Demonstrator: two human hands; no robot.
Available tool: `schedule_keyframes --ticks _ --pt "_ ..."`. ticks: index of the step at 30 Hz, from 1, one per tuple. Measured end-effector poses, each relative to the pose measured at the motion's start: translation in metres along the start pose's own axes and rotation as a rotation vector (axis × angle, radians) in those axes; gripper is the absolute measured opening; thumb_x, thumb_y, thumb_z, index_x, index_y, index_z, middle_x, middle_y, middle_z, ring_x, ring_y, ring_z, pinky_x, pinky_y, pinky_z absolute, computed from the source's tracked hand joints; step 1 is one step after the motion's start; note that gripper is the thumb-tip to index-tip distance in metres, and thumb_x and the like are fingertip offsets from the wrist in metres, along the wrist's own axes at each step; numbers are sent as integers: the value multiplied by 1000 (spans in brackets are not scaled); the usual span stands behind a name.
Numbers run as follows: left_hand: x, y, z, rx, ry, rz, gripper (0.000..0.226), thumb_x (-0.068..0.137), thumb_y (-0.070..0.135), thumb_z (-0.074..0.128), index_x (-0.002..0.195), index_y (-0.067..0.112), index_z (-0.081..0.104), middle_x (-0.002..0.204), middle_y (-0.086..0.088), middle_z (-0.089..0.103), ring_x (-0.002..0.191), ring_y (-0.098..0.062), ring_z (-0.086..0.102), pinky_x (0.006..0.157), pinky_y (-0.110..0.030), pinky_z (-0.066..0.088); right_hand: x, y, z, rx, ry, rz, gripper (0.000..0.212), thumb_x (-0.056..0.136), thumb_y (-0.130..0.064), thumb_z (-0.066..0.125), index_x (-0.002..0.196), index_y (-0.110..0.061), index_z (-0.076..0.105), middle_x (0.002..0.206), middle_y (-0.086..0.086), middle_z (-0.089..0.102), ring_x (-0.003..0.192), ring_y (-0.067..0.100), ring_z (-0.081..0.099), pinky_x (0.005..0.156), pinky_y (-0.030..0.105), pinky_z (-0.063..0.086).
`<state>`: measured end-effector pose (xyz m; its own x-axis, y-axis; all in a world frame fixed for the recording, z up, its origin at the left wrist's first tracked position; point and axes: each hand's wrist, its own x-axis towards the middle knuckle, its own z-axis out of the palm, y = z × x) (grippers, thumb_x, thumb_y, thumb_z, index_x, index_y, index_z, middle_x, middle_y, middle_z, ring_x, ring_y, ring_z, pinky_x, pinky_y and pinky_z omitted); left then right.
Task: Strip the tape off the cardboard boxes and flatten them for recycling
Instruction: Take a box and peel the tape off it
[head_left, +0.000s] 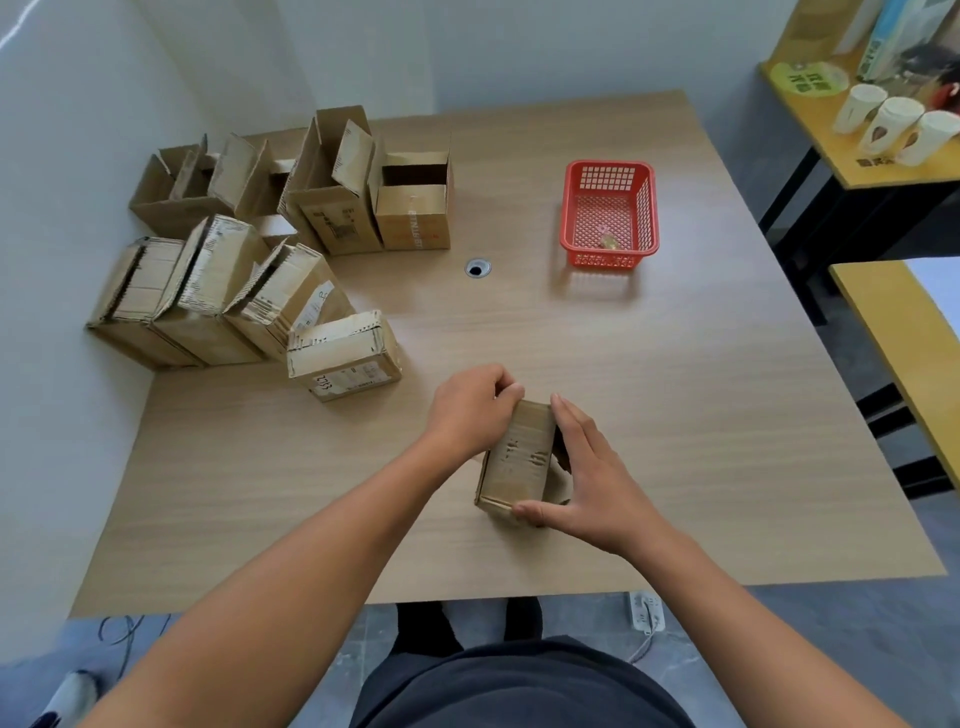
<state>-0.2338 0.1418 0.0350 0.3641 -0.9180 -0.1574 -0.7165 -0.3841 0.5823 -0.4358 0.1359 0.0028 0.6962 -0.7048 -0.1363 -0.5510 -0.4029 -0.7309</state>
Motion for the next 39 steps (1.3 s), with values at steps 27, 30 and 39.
schedule_keyframes --ticks 27,30,39 --pt "-66 -60 19 -1092 -207 -69 36 95 10 64 130 17 64 133 -13 65 112 -21 65 99 -40 52 4 -2 -5 5 -12 64 132 64 -77 76 164 -28 4 166 -12 12 153 9 15 126 35 20" --pt "-66 -69 22 -1127 -169 -81 24 100 4 60 121 11 67 122 -7 72 110 -17 67 94 -30 55 2 -2 -6 -15 -44 75 133 62 -84 70 164 -31 2 166 -16 11 153 8 14 126 36 20" --pt "-72 -47 49 -1486 -87 -351 13 100 4 57 105 14 63 86 -4 73 80 -16 66 70 -24 57 -6 -22 -2 -276 66 177 124 69 -98 35 161 -19 12 165 1 21 149 24 26 121 46 30"
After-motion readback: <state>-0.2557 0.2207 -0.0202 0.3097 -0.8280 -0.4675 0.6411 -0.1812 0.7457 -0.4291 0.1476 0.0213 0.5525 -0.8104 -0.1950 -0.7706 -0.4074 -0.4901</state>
